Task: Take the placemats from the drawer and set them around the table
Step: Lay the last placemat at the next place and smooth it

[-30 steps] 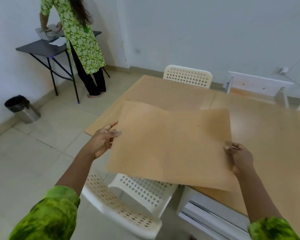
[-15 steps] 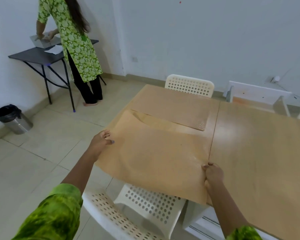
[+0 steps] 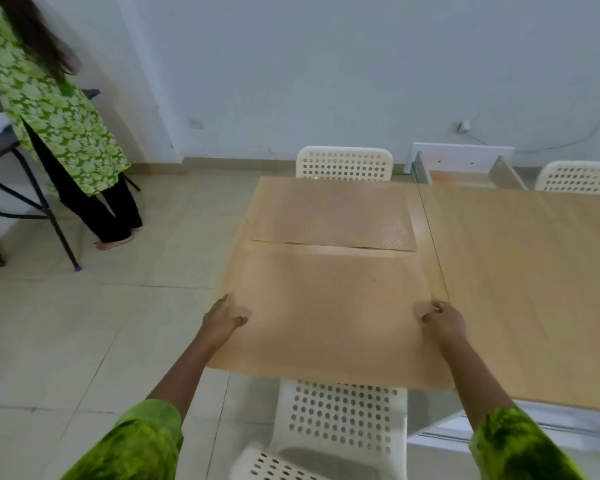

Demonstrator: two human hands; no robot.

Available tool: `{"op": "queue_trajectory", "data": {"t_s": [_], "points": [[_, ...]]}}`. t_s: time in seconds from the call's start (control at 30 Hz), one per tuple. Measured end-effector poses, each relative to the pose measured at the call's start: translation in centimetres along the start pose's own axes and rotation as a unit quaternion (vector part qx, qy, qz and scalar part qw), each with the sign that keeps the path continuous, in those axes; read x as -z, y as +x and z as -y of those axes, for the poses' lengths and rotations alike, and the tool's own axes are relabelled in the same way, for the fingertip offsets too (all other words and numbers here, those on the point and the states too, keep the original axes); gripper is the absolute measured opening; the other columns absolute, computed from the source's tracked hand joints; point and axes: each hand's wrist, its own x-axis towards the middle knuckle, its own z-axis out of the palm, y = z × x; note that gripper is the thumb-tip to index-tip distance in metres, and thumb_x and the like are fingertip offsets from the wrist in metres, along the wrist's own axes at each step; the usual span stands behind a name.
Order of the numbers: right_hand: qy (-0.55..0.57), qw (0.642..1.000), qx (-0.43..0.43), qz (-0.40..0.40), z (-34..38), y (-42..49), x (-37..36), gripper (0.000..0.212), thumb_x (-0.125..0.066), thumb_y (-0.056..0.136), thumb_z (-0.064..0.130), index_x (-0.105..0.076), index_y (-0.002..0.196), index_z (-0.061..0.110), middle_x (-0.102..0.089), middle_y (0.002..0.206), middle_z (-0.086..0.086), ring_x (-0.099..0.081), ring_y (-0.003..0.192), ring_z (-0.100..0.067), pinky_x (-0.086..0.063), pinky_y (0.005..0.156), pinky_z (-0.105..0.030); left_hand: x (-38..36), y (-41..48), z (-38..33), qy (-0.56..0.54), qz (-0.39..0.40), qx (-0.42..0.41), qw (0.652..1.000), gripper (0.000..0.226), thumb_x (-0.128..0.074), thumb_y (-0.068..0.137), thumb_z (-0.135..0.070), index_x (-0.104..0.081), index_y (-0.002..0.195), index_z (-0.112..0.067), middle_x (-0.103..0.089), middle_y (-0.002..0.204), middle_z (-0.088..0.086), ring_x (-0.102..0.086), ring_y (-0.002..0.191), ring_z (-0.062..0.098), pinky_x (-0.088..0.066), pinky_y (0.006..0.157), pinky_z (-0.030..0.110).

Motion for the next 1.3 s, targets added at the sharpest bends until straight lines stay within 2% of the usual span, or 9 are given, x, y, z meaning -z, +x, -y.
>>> {"op": "queue_trajectory", "data": {"t_s": [0.17, 0.27, 0.4, 0.63, 0.83, 1.3], "points": [[-0.001, 1.0, -0.026, 0.002, 0.0, 0.2, -0.6, 0.057, -0.052, 0.08, -0.004, -0.047, 0.136, 0.009, -0.047, 0.141, -0.016, -0.048, 0.122, -0.035, -0.042, 0.098, -0.04, -0.2, 1.6, -0.3, 0.047, 0.022, -0.012, 0.999, 0.074, -0.058, 0.089, -0.028, -0.017, 0.15, -0.02, -0.021, 0.157, 0.005, -0.015, 0.144, 0.03, -0.017, 0.117, 0.043], [-0.015, 0.999, -0.047, -0.003, -0.8, 1.1, -0.7, 0.059, -0.048, 0.079, -0.001, -0.048, 0.136, 0.015, -0.044, 0.142, -0.017, -0.045, 0.124, -0.038, -0.041, 0.103, -0.044, -0.9, 2.4, -0.4, 0.118, 0.024, -0.014, 0.993, 0.073, -0.053, 0.092, -0.031, -0.011, 0.151, -0.02, -0.013, 0.159, 0.006, -0.007, 0.146, 0.029, -0.012, 0.118, 0.039], [-0.057, 0.997, -0.052, -0.013, -2.9, 4.3, -1.0, 0.06, -0.044, 0.078, 0.008, -0.048, 0.136, 0.02, -0.046, 0.139, -0.016, -0.047, 0.122, -0.037, -0.041, 0.105, -0.046, -1.3, 2.9, -0.4, 0.174, 0.031, -0.005, 0.984, 0.073, -0.049, 0.093, -0.034, -0.007, 0.151, -0.02, -0.006, 0.16, 0.008, -0.002, 0.146, 0.029, -0.012, 0.116, 0.042], [-0.11, 0.992, -0.051, -0.03, 0.0, 1.9, -1.3, 0.056, -0.041, 0.085, 0.007, -0.042, 0.14, 0.02, -0.035, 0.145, -0.016, -0.035, 0.131, -0.038, -0.034, 0.109, -0.046, -1.8, 3.1, -0.9, 0.24, 0.022, 0.005, 0.971, 0.073, -0.047, 0.093, -0.036, -0.006, 0.151, -0.019, -0.004, 0.16, 0.008, -0.006, 0.145, 0.028, -0.018, 0.113, 0.044], [-0.16, 0.985, -0.046, -0.042, 0.1, 1.7, -1.8, 0.056, -0.035, 0.089, 0.007, -0.036, 0.143, 0.02, -0.026, 0.145, -0.016, -0.022, 0.134, -0.035, -0.026, 0.11, -0.045, -2.1, 3.2, -1.2, 0.243, 0.004, 0.007, 0.97, 0.072, -0.047, 0.094, -0.034, -0.006, 0.15, -0.017, -0.004, 0.16, 0.007, -0.006, 0.145, 0.028, -0.019, 0.113, 0.045], [-0.203, 0.977, -0.054, -0.036, 1.0, 0.7, -2.2, 0.056, -0.034, 0.089, 0.007, -0.032, 0.143, 0.02, -0.024, 0.144, -0.015, -0.02, 0.135, -0.034, -0.028, 0.109, -0.05, -2.4, 2.8, -1.4, 0.277, -0.041, 0.009, 0.96, 0.074, -0.054, 0.087, -0.025, -0.013, 0.149, -0.015, -0.01, 0.159, 0.003, -0.011, 0.142, 0.029, -0.021, 0.112, 0.045]]}}
